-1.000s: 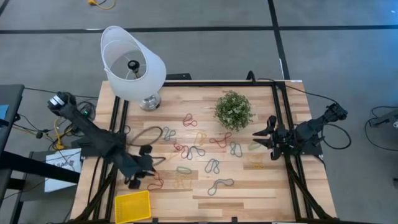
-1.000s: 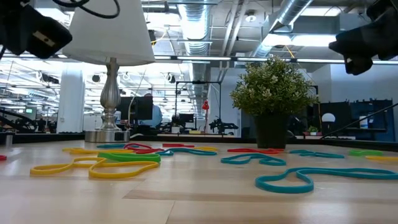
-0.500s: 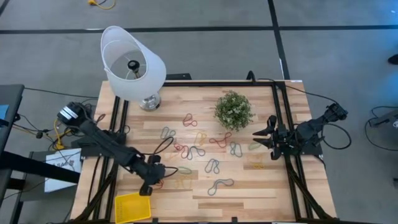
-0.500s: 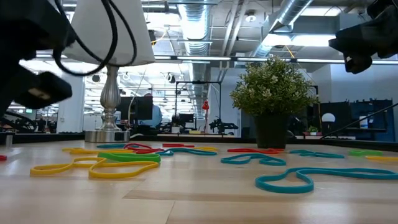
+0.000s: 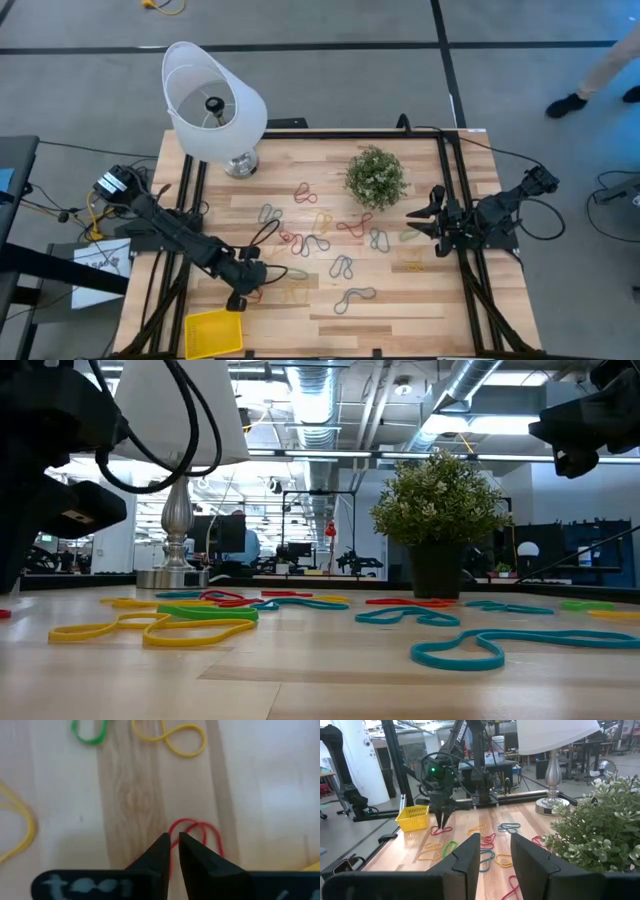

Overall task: Pick and place items into bin
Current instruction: Put the bottom left red rubberband into the yellow bin

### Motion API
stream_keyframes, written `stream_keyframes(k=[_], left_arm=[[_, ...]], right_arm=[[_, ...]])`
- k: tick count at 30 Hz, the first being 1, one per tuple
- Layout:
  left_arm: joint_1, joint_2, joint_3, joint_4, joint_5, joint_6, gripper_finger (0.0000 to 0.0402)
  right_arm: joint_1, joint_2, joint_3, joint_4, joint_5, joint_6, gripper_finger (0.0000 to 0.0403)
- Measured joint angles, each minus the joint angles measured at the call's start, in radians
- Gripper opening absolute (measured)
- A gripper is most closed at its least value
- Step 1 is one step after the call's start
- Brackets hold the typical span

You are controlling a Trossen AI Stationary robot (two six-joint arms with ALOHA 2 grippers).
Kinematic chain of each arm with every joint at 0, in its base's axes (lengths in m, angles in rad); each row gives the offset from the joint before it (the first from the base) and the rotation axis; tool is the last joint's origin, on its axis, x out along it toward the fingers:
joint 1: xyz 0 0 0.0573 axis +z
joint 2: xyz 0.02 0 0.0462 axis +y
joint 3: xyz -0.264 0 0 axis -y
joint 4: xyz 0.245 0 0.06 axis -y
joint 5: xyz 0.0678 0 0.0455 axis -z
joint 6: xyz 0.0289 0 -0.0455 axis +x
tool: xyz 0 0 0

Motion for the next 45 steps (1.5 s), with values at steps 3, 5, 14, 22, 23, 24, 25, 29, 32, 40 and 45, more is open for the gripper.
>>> stream_keyframes(k=[3,5,14,22,23,24,25,29,32,40,45], left_arm=[[0.0,0.0,0.0,-0.051,0.0,-0.001,0.0039],[0.0,0.0,0.0,-0.068,0.0,-0.005,0.0055],[-0.012,0.0,0.0,-0.01,-0.008,0.027,0.0126],[-0.022,0.009,0.0,-0.003,-0.054,0.091,0.0136],[-0.022,0.009,0.0,-0.004,-0.065,0.096,0.0136],[-0.021,0.012,0.0,0.003,-0.075,0.102,0.0136],[-0.02,0.014,0.0,0.007,-0.09,0.103,0.0136],[-0.019,0.031,0.0,0.055,-0.105,0.105,0.0136],[-0.019,0.067,0.0,0.082,-0.058,0.106,0.0136],[-0.019,0.118,0.003,0.099,-0.05,0.104,0.0125],[-0.017,0.118,0.003,0.071,-0.011,0.068,0.0099]], right_arm=[[0.0,0.0,0.0,0.0,0.001,0.0,0.0102],[0.0,0.0,0.0,0.0,0.001,0.001,0.0102],[0.0,0.0,0.0,-0.001,0.001,0.116,0.0102],[0.0,0.0,0.0,-0.001,0.009,0.119,0.0102],[0.0,0.0,0.0,-0.001,0.023,0.105,0.0102],[0.0,0.0,0.0,-0.001,0.038,0.095,0.0102],[0.0,0.0,0.0,0.0,0.052,0.082,0.0102],[0.0,0.0,0.0,0.0,0.058,0.071,0.0102],[0.0,0.0,0.0,-0.001,0.055,0.071,0.0102],[0.0,0.0,0.0,-0.011,0.075,0.07,0.0102],[0.0,0.0,0.0,-0.017,0.079,0.078,0.0102]])
